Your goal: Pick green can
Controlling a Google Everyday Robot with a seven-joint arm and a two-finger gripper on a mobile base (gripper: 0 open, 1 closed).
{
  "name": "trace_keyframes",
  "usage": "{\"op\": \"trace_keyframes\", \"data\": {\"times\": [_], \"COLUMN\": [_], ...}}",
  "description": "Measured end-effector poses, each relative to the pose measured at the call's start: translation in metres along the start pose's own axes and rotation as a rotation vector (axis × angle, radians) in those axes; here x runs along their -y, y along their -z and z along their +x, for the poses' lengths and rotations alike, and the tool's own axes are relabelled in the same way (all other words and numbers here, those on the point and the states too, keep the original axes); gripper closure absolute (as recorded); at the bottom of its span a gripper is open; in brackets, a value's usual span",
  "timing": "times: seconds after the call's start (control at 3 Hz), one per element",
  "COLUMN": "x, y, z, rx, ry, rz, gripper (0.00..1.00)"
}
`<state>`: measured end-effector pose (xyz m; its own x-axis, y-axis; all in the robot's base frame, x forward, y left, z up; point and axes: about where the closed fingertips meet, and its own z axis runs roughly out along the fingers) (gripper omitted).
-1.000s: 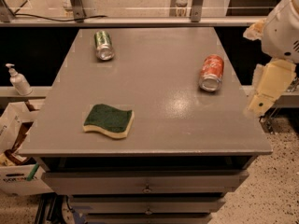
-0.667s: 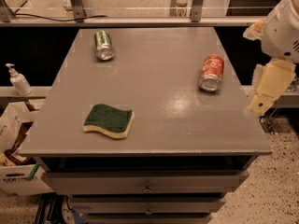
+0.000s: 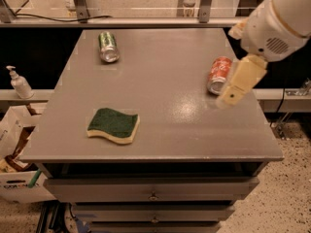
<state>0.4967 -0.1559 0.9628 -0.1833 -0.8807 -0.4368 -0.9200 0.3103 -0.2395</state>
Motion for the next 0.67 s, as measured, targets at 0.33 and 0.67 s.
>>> {"op": "trace_keyframes", "data": {"times": [0.33,0.67], "x": [0.013,0.033], "y": [-0.035,-0.074], "z": [-0.041,-0.082], "rx": [0.168,0.297], "ry": [-0.035,-0.071], "rz": [-0.021,-0.047], "gripper": [0.0,0.0]}}
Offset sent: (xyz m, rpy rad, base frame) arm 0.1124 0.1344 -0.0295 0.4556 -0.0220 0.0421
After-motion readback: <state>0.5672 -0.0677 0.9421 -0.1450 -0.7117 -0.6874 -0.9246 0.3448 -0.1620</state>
